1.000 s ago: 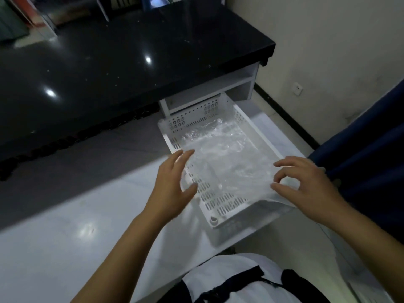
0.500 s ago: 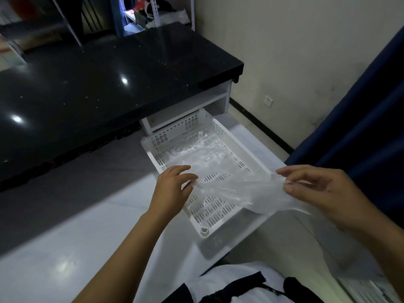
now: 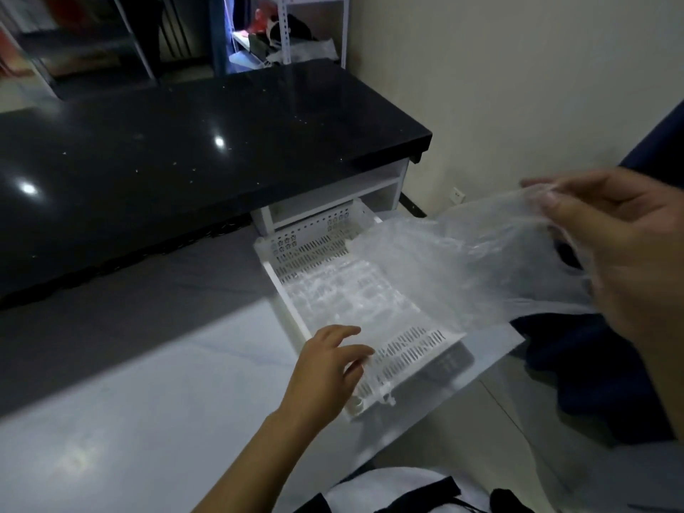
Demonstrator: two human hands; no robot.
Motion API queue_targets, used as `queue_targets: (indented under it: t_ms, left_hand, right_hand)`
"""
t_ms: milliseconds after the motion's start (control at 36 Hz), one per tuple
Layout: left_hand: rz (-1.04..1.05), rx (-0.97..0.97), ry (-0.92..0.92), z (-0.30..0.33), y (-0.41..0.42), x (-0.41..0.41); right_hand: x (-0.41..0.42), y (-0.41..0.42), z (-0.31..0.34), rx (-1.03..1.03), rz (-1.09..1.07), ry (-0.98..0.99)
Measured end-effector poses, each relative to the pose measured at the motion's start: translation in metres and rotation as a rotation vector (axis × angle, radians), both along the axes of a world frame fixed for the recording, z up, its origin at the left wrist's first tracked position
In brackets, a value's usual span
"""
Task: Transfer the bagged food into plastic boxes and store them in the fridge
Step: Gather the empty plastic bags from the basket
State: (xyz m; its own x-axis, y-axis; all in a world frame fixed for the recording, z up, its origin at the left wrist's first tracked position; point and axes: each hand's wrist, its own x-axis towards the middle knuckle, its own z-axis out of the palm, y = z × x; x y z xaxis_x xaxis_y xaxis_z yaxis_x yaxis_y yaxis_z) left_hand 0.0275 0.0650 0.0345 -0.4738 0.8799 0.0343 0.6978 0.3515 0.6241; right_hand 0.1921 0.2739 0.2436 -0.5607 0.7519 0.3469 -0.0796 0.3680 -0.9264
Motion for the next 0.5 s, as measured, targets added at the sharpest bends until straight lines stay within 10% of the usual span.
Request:
queue_targets:
  t_ms: [167,361,500]
  left_hand:
    - [-0.113,0.012,-0.106,0.006,-0.015,0.006]
    - [0.278,0.312,-0.263,0.027,-0.034,-0.028]
    - [0.316,0.183,-0.311,0.038,-0.007,-0.071]
  right_hand:
    - [-0.041,-0.042,-0.070,0.190,0.222,-0.368]
    - [-0.047,-0.076,-0.152,0.460,0.517,-0.737]
    - [-0.045,-0.085,-0.160,0.437,0.563,-0.795]
